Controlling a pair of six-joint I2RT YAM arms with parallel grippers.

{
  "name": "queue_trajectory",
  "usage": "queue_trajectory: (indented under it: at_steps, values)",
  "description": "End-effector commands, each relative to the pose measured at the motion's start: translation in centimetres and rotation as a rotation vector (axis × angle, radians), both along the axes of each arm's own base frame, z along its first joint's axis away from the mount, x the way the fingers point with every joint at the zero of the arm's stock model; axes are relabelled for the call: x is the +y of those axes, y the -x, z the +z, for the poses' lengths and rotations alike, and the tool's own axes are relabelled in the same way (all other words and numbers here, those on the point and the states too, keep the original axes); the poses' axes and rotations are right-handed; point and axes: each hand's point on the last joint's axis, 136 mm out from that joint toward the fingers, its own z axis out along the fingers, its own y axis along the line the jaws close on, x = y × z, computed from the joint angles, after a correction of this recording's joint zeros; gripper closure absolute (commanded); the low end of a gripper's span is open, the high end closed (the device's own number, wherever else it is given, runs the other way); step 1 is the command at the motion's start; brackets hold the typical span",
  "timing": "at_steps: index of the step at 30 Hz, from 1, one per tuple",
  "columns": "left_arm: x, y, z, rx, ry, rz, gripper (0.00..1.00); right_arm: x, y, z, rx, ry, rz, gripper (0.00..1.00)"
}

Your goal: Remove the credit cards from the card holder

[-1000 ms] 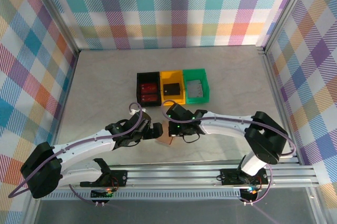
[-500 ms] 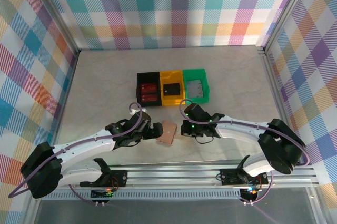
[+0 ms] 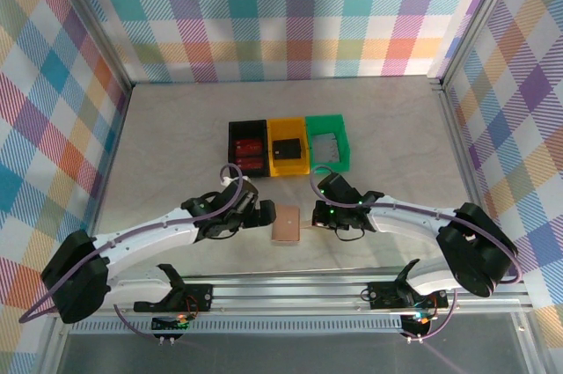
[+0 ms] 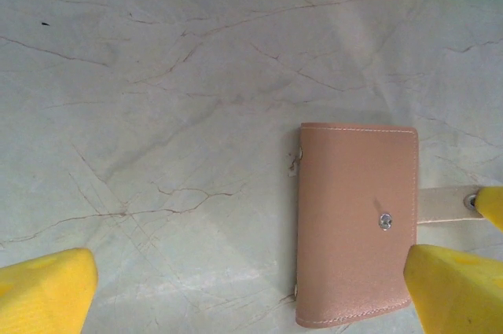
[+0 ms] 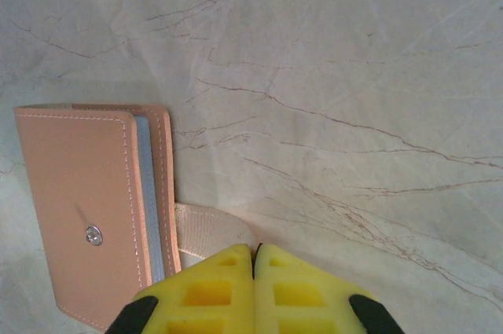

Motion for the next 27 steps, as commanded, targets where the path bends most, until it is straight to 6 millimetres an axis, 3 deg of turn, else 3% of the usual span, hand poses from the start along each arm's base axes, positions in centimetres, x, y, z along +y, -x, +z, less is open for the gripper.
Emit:
queue_trajectory:
  at_steps: [1,7,18,27]
  values:
    - [-0.3,0.5,0.5,0.036,-0.063,-0.001,0.00,-0.7,0.5,-0.7,0.022,0.028,0.004,0.95]
    - [-2.4,0.9,0.6,0.047,-0.142,-0.058,0.00,-0.9,0.5,-1.0,0.029,0.022,-0.008,0.95]
    - [-6.0,1.8,-1.7,0.117,-0.208,-0.113,0.03,-1.1,0.4,-0.9,0.015,0.002,-0.019,1.00]
    - [-7.4,2.2,-2.8,0.139,-0.273,-0.122,0.03,-0.7,0.3,-0.3,-0.012,-0.042,-0.006,1.00]
